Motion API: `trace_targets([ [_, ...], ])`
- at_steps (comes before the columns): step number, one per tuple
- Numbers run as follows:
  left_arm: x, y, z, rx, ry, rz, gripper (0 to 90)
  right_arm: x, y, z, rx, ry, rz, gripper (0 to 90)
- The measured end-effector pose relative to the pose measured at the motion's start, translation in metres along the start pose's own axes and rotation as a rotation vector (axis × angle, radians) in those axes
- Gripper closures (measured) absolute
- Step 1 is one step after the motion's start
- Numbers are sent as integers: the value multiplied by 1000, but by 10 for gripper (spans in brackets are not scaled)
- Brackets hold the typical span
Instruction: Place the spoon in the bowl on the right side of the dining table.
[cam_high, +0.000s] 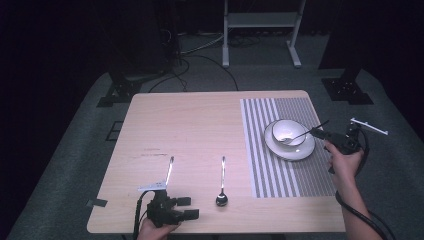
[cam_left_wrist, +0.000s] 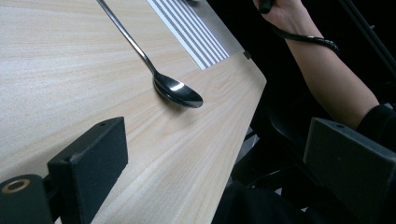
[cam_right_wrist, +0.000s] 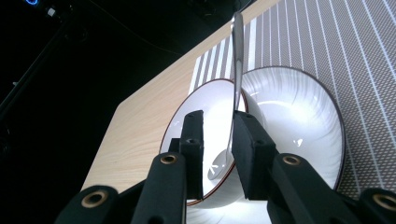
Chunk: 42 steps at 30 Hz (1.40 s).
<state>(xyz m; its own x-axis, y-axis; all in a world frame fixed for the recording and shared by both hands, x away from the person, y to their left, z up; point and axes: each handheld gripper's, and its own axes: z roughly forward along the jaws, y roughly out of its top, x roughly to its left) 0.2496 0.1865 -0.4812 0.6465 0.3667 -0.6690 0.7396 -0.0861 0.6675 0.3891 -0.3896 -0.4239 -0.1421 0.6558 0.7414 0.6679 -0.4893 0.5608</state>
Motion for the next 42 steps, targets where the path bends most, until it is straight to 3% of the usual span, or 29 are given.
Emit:
trace_targets([
  [29,0,1,0,-6,-1,-1,49,1,-21,11,43,41,26,719],
  [42,-1,1,-2,-8,-1,5,49,-2,-37,3,45,54,36,707],
])
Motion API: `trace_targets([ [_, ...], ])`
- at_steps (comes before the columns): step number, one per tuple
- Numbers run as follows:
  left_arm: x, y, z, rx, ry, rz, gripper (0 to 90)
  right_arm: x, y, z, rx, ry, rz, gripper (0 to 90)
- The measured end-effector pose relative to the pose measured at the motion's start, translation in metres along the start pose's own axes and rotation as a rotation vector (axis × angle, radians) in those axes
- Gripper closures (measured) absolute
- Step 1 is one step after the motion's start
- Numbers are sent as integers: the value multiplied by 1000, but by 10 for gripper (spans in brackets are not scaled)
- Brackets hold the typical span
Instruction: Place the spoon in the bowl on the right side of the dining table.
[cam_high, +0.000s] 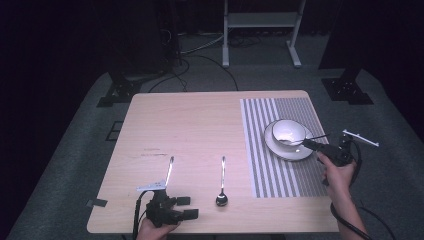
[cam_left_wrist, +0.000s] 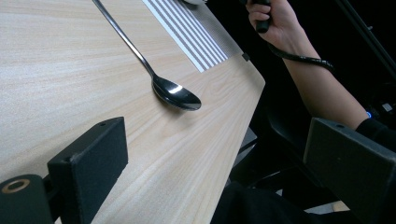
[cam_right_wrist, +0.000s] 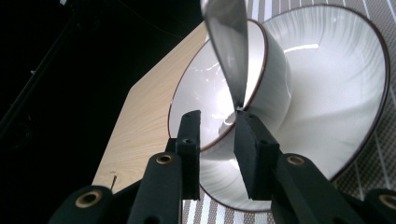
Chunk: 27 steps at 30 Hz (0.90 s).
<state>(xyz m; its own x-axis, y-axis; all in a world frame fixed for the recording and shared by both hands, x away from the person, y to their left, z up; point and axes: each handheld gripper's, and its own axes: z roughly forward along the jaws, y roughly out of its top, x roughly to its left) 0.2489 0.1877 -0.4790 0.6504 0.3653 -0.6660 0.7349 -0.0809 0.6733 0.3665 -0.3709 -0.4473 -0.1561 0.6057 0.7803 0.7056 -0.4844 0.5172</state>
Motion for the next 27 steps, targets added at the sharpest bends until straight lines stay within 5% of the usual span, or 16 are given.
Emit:
trace_targets([
  [9,-1,0,0,0,0,9,49,3,-17,-5,3,33,-4,701],
  [27,-2,0,-3,-4,3,12,49,36,-44,-4,38,93,-125,648],
])
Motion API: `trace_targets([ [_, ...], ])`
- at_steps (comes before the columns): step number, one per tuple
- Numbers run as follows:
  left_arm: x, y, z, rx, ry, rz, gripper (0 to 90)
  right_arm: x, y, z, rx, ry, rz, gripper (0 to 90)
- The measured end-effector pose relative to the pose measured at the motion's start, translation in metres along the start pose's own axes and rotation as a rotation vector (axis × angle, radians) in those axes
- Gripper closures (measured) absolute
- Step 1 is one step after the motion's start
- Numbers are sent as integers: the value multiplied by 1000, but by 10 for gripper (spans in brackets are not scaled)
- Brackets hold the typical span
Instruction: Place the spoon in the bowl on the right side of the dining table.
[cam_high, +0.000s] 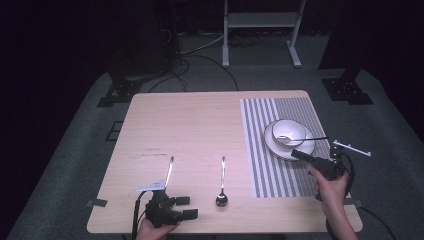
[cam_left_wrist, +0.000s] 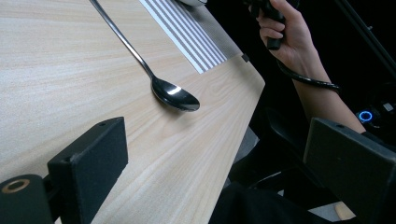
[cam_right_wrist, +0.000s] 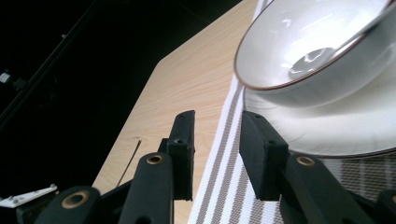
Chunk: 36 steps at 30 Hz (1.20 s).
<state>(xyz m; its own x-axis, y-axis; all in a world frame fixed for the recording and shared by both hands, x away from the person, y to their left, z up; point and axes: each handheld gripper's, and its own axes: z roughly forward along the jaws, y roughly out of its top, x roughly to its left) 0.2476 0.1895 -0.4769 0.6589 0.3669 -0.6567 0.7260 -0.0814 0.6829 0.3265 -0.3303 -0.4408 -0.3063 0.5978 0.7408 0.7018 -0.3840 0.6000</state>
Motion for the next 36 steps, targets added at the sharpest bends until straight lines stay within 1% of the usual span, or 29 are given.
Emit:
trace_targets([
  [1,0,0,0,0,0,-1,49,2,-1,1,6,5,2,643],
  [4,0,0,0,-3,1,-3,49,7,-5,3,18,13,-18,625],
  [11,-1,0,0,-2,0,-2,49,18,-16,12,53,42,-45,592],
  [16,0,0,-1,-3,0,-1,49,24,-22,17,77,51,-67,582],
  [18,-1,-1,-1,-4,-1,-2,49,26,-24,18,86,58,-61,581],
  [26,-1,-1,0,-3,1,-2,49,31,-33,24,109,80,-72,570],
  [32,0,-1,-1,-4,0,-3,49,39,-39,27,127,97,-94,559],
  [34,0,-1,-1,-3,1,-2,49,42,-41,28,133,101,-109,559],
  [36,-1,-1,-1,-5,1,-3,49,45,-44,29,142,107,-110,556],
])
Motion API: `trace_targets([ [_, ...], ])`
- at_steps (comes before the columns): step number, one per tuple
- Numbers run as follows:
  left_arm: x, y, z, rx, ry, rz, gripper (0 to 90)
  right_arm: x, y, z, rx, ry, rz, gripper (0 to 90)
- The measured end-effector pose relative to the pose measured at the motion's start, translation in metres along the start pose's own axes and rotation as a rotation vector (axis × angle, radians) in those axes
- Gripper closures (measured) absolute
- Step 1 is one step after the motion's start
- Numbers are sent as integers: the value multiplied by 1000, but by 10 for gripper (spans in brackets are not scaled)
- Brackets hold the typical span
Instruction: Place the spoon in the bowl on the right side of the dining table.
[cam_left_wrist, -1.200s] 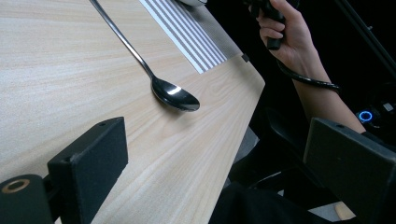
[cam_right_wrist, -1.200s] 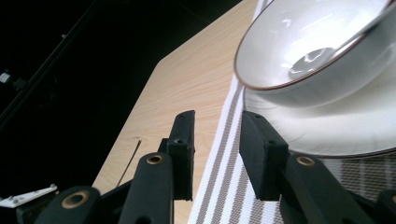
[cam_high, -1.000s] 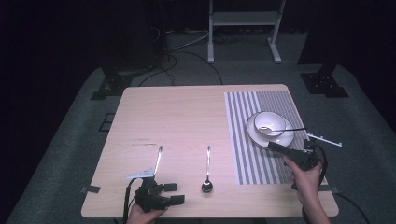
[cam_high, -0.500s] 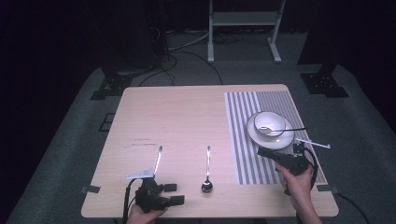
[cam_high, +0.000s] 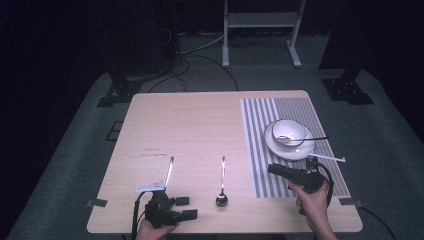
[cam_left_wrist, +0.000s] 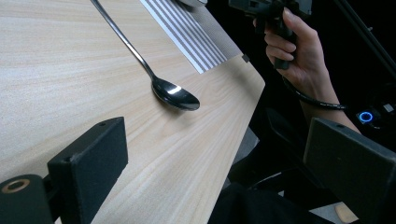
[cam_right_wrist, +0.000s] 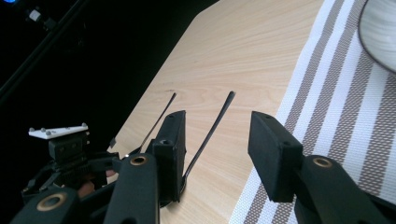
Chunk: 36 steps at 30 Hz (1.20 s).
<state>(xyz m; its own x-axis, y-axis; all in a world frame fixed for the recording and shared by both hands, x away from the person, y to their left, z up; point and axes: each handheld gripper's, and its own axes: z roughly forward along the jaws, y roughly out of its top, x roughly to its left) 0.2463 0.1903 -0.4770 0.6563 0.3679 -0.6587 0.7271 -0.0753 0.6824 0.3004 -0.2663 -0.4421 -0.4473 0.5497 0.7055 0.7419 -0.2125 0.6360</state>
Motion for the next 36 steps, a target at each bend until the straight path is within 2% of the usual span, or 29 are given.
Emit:
trace_targets([
  [7,0,0,-1,-2,2,-3,49,4,-7,6,18,14,-20,549],
  [20,0,-1,1,4,6,1,49,7,-18,9,30,11,-56,521],
  [27,1,-1,0,2,7,-2,49,4,-27,8,17,20,-67,500],
  [30,1,-1,-1,3,8,0,49,2,-31,7,4,45,-65,489],
  [36,0,-1,-1,3,13,6,49,-1,-38,4,-8,34,-79,468],
])
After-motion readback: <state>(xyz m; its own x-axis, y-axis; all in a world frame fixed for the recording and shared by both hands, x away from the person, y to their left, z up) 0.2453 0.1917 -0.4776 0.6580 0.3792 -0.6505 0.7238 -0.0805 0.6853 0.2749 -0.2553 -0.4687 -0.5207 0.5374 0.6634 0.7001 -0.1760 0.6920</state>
